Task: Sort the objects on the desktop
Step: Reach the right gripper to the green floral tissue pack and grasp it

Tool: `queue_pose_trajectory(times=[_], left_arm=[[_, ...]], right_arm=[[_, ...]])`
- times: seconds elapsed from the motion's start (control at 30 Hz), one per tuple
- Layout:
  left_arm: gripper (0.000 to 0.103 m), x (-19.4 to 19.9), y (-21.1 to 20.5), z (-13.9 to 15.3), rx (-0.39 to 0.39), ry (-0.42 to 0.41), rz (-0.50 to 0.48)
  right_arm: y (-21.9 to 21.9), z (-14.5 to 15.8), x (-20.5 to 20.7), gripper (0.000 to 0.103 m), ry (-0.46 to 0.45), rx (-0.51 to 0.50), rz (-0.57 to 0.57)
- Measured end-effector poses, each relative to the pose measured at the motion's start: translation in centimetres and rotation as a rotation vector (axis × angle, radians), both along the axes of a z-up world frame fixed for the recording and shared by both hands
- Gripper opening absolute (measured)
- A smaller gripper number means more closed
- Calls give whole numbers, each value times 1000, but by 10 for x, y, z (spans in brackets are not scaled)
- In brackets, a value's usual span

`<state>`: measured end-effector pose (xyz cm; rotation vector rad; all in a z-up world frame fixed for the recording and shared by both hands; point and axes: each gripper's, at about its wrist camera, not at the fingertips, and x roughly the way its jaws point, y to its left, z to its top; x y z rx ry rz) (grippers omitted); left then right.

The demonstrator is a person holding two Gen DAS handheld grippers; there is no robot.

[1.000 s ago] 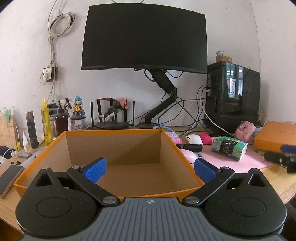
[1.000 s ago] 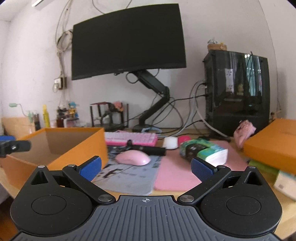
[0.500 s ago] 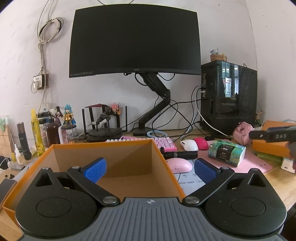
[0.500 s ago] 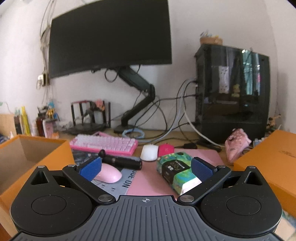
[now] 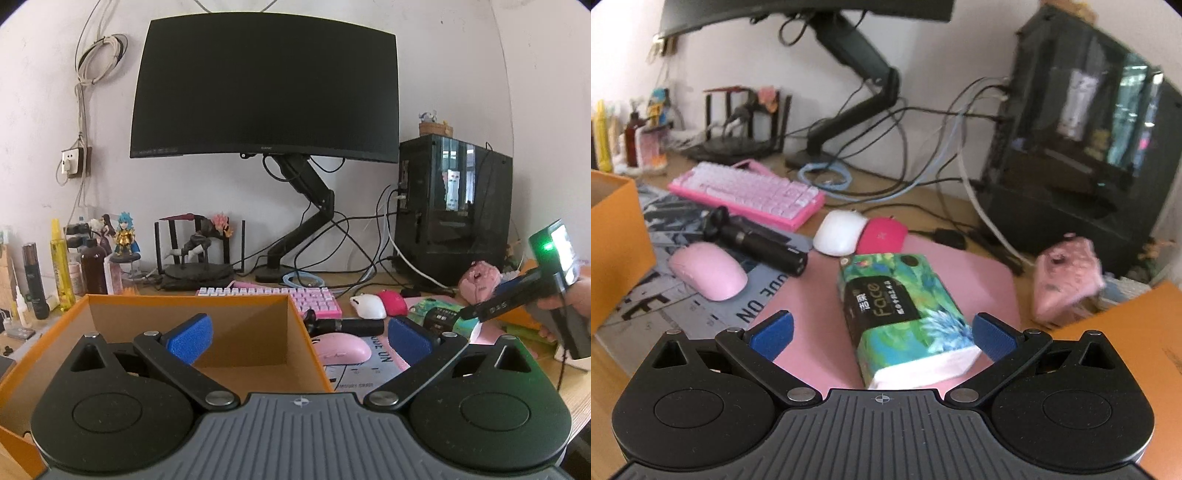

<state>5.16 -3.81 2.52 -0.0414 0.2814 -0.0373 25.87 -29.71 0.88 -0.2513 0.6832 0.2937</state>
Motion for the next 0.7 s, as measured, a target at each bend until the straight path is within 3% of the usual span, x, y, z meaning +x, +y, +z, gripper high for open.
queue_pose_trajectory(times=[0.13, 0.33, 0.53, 0.7], left_arm=[[103, 3, -1, 2, -24, 2, -5], [103, 6, -7, -1, 3, 6, -33], [103, 9, -2, -3, -4, 17, -16], [103, 12, 3, -5, -20, 24, -11]], right_arm=[[-3, -8, 29, 103, 70, 30, 55], [4, -31, 76, 103, 167, -58, 50], [3, -52, 99, 103, 222, -97, 51], [0, -61, 112, 103, 260, -62, 53]])
